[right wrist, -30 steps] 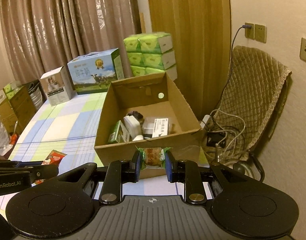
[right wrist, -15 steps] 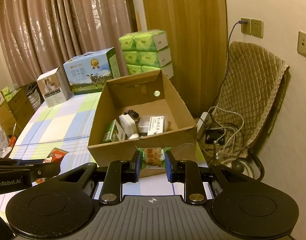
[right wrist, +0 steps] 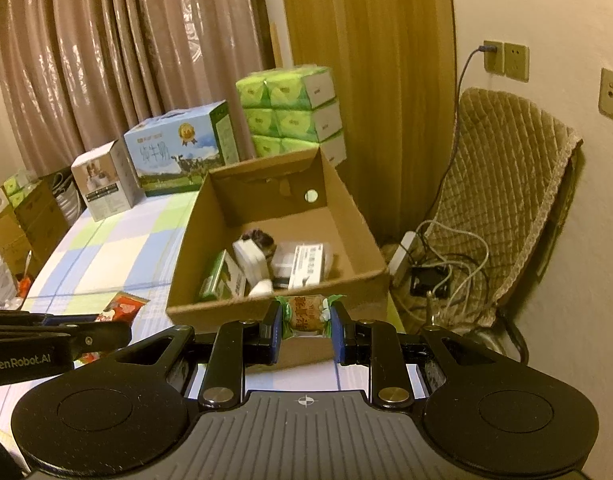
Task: Organize objects
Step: 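Carry both candies over the cardboard box with both grippers, then lower both candies into the box and open both grippers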
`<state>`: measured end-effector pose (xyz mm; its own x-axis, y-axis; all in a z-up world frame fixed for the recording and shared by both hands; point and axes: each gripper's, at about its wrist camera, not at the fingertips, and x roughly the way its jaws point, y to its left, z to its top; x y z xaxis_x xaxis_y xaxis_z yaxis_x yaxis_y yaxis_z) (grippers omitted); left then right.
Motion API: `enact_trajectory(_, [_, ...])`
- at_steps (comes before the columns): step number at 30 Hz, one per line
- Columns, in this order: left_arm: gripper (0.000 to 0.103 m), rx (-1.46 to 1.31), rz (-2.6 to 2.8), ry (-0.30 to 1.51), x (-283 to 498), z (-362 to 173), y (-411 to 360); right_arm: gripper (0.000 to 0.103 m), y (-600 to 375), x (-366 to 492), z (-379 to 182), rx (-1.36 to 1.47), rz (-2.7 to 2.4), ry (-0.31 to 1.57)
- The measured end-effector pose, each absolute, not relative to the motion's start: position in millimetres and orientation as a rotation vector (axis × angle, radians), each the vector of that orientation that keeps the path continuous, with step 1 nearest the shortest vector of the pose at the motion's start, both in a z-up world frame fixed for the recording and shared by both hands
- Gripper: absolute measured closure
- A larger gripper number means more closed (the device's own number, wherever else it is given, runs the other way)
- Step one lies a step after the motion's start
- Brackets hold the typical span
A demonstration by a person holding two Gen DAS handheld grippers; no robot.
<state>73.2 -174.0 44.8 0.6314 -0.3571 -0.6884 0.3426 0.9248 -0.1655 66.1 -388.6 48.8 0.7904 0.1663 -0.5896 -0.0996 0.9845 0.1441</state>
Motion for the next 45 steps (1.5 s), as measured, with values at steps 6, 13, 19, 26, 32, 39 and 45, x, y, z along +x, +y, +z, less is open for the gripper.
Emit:
enact_trajectory(6, [0.081, -0.015, -0.392, 0.776, 95, 51, -183, 0.081, -394, 97, 61, 0.111, 0.154, 0.629])
enact_trajectory(13, [0.081, -0.014, -0.384, 0.779, 131, 52, -199, 0.081, -394, 130, 69, 0.104, 0.173, 0.622])
enact_trajectory(19, [0.081, -0.011, -0.396, 0.789, 151, 51, -209, 0.081, -395, 151, 69, 0.101, 0.186, 0.627])
enact_trajectory(26, [0.081, -0.007, -0.405, 0.802, 166, 45, -213, 0.081, -394, 169, 64, 0.100, 0.197, 0.641])
enact_trajectory(32, [0.081, -0.003, -0.410, 0.812, 179, 40, -217, 0.081, -393, 182, 61, 0.105, 0.197, 0.648])
enact_trajectory(39, [0.081, -0.006, -0.415, 0.821, 193, 35, -221, 0.081, -392, 194, 56, 0.108, 0.202, 0.658])
enact_trajectory(45, [0.081, -0.007, -0.414, 0.829, 203, 31, -224, 0.081, -394, 201, 54, 0.111, 0.200, 0.663])
